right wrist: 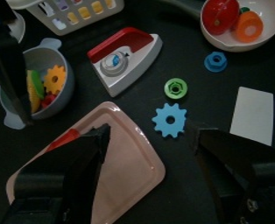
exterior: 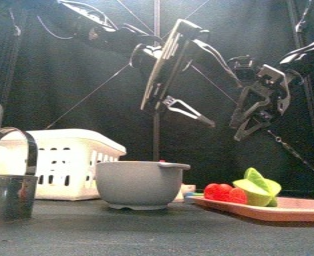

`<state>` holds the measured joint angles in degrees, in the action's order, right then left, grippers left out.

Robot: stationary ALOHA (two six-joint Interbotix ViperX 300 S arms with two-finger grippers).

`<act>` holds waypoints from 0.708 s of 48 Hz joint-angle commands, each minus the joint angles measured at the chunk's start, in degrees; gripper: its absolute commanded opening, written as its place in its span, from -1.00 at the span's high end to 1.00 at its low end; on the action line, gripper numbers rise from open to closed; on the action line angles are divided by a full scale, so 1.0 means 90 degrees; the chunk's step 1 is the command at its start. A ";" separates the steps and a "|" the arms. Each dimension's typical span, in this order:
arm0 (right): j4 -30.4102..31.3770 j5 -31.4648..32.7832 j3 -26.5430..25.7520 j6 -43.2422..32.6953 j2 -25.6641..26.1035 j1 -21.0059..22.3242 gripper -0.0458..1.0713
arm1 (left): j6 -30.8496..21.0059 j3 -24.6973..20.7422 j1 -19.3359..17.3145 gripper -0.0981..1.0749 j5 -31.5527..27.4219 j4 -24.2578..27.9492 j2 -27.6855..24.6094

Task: Grab cleaver

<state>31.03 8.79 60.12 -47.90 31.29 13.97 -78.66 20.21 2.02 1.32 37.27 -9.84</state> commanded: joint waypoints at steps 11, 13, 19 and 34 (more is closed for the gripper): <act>-0.0107 -0.0068 -0.0127 -0.0010 -0.0156 0.0312 -0.84 | 0.0537 0.1016 -0.0020 -0.90 0.0010 0.0518 0.1523; -0.0166 -0.0068 -0.0156 -0.0010 -0.0176 0.0342 -0.84 | 0.0615 0.1162 -0.0020 -0.90 0.0000 0.0625 0.1650; -0.0391 -0.0137 -0.0352 -0.0020 -0.0312 0.0459 -0.84 | 0.0879 0.1641 -0.0244 -0.90 -0.0029 0.1016 0.2070; -0.0723 0.0996 -0.1250 -0.0059 -0.0850 0.1250 -0.84 | 0.1250 0.2461 -0.2402 -0.90 -0.0107 0.1572 0.2998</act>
<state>24.87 13.27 51.77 -48.34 24.17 23.82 -68.55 42.45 -13.80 0.18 48.52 15.56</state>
